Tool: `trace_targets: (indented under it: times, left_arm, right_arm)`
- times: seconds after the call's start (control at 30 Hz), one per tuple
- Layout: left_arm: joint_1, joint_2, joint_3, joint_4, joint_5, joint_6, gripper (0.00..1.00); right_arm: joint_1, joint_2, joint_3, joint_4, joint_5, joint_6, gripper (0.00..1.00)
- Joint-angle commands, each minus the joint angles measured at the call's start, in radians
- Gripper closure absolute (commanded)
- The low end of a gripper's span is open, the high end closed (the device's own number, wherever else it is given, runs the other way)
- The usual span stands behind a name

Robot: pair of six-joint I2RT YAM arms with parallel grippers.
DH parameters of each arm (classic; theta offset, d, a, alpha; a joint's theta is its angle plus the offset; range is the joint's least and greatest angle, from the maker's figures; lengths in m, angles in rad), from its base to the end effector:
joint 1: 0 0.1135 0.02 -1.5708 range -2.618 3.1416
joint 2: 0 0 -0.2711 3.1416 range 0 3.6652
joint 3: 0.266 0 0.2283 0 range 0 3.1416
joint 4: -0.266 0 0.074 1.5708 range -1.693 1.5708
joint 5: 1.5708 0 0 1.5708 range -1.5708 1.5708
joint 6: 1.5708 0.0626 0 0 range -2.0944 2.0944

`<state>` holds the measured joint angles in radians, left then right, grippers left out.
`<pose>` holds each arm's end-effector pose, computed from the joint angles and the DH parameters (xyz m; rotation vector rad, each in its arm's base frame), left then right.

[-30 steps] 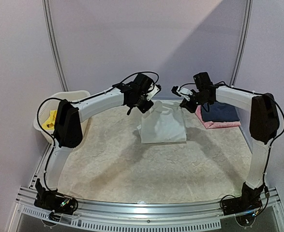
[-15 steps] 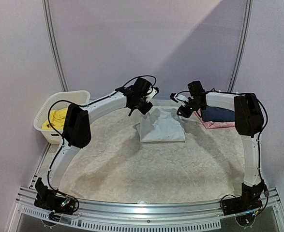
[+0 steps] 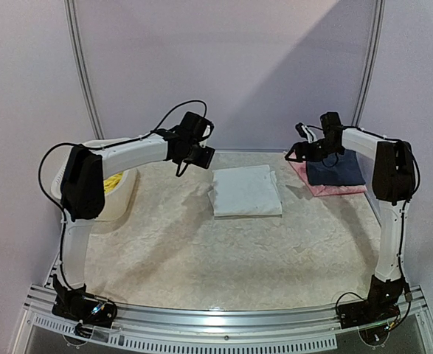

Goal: Fold and stack the mixed laundry pile
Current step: Fold the 2/3-rectangle-folded T-shirt at the center of the board, then pick up the square-folded T-shirt from the center of the board.

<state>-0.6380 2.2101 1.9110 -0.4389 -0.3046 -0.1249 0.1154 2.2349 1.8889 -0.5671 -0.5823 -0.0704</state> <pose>0.4199 -0.2880 0.2335 0.4256 2.2279 -0.0502 0.4846 0.0908 0.2088 -0.4675 2.3696 0.7383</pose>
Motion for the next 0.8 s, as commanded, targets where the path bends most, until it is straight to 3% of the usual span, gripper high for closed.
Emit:
trace_targets:
  times: [0.0, 0.27, 0.77]
  left_arm:
    - [0.022, -0.061, -0.152, 0.169, 0.236, -0.263, 0.42]
    - [0.027, 0.064, -0.121, 0.271, 0.494, -0.451, 0.45]
    - [0.027, 0.196, -0.076, 0.288, 0.553, -0.560, 0.48]
  right_arm:
    - [-0.016, 0.097, 0.073, -0.159, -0.272, 0.170, 0.12]
    - [-0.005, 0.208, 0.092, -0.218, -0.308, 0.181, 0.10]
    - [0.057, 0.353, 0.138, -0.255, -0.354, 0.232, 0.13]
